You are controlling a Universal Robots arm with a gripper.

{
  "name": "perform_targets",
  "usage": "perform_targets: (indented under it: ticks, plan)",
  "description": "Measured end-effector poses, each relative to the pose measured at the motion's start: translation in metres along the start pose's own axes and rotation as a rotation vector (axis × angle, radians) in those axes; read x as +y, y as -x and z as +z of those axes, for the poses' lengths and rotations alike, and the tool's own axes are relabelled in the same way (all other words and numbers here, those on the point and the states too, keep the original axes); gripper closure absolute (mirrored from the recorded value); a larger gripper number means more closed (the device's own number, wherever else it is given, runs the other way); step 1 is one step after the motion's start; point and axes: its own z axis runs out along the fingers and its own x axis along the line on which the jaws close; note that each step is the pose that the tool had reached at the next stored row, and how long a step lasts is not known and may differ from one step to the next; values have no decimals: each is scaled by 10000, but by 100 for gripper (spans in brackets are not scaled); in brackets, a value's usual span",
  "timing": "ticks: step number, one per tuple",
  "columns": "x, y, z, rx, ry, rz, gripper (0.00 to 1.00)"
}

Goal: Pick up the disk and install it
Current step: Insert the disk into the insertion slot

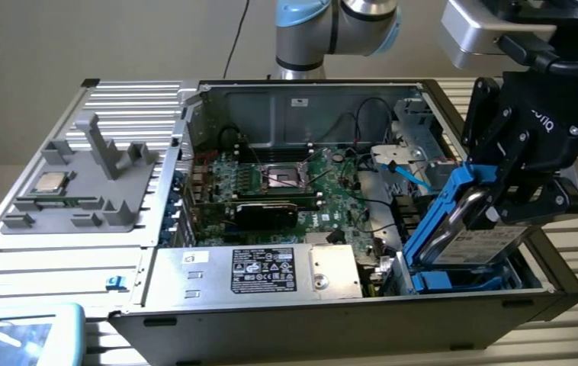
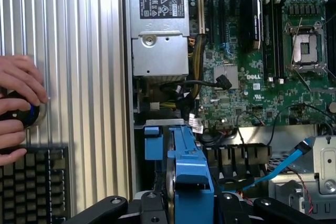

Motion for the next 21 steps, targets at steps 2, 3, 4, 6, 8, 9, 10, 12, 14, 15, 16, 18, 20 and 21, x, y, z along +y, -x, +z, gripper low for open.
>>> perform_targets:
  ticks: [2, 3, 4, 6, 8, 9, 10, 12, 14, 15, 16, 18, 20, 21]
  plan:
    - [0, 0, 2, -1, -12, -23, 63]
    - [0, 0, 4, -3, -18, -41, 63]
    - [0, 0, 5, -4, -23, -52, 63]
    - [0, -1, 6, -5, -25, -58, 63]
    - [0, -1, 7, -5, -25, -59, 63]
    - [0, 0, 8, -5, -26, -59, 63]
    - [0, 0, 12, -8, -28, -59, 63]
    - [0, -1, 14, -6, -31, -59, 63]
    - [0, -1, 17, -5, -35, -59, 63]
    - [0, -1, 19, -6, -38, -59, 63]
    - [0, -1, 21, -6, -41, -60, 63]
    - [0, -1, 26, -7, -47, -60, 63]
    - [0, -2, 30, -7, -53, -60, 63]
    - [0, -2, 33, -7, -55, -60, 63]
